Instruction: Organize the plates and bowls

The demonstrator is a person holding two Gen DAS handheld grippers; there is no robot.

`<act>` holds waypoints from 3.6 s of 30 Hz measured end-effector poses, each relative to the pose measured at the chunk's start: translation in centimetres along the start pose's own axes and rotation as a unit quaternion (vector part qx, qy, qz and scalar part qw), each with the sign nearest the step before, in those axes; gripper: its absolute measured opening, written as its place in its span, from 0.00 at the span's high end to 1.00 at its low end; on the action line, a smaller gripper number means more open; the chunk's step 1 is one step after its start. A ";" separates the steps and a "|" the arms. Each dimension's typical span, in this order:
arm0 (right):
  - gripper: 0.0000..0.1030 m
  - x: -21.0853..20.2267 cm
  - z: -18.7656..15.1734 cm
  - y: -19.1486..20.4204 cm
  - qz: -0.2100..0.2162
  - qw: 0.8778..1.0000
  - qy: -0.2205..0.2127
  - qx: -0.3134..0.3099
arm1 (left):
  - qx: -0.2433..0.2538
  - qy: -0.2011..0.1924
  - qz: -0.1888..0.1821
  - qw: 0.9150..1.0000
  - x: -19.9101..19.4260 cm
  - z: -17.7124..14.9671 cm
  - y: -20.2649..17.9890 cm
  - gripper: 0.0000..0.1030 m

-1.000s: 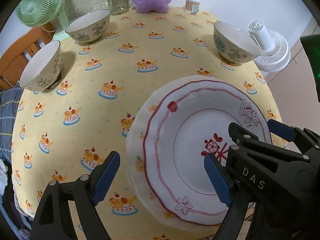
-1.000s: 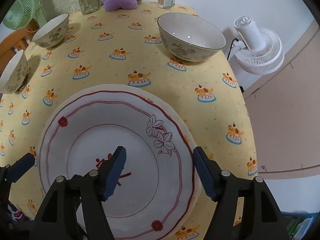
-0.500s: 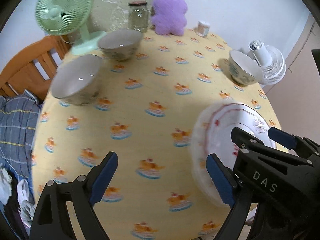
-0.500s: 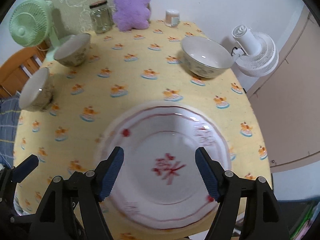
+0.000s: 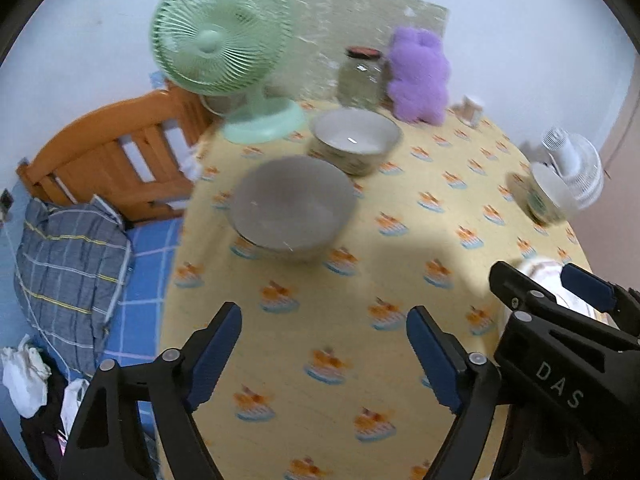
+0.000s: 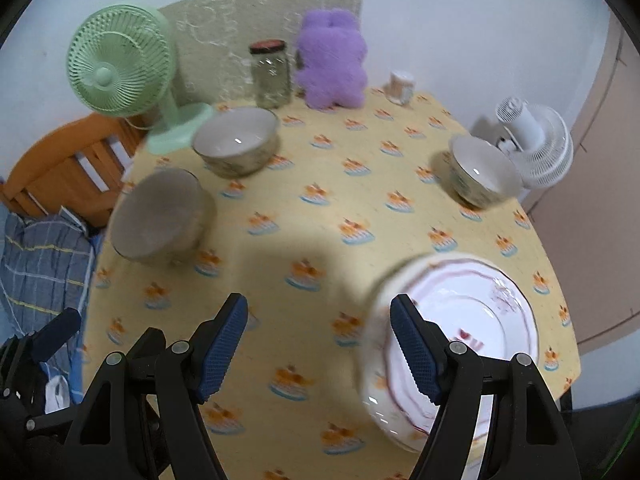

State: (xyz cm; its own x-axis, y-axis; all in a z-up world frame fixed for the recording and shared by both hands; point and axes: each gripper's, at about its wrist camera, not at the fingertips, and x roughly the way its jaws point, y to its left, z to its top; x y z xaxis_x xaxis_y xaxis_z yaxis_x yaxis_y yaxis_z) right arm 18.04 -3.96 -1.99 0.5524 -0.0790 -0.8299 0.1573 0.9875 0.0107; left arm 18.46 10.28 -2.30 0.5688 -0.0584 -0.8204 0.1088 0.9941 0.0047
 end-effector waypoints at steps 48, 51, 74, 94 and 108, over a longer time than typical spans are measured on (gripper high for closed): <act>0.85 13.8 8.5 10.7 0.099 0.993 0.044 -0.047 | -0.014 0.047 0.000 0.999 13.9 8.1 7.4 0.82; 0.85 12.8 8.5 10.3 0.099 0.993 0.039 -0.055 | -0.015 0.047 -0.005 0.999 13.1 7.5 6.9 0.82; 0.85 4.9 0.8 3.3 0.066 0.996 0.052 -0.038 | 0.009 0.049 -0.030 0.998 5.4 1.0 0.5 0.82; 0.84 3.2 -5.4 -1.3 0.057 0.994 0.091 -0.021 | 0.016 0.095 -0.050 0.994 3.9 -5.1 -3.3 0.82; 0.82 4.8 -5.6 -1.9 0.066 0.993 0.099 -0.017 | 0.009 0.093 -0.044 0.995 4.6 -5.2 -3.7 0.82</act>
State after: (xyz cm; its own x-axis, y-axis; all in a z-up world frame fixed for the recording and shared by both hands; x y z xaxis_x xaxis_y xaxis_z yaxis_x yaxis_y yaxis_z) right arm 15.84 -5.44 -9.12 0.3932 0.0767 -0.9162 0.0643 0.9918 0.1106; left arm 16.42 6.80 -9.08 0.3966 -0.1258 -0.9093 0.1667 0.9840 -0.0634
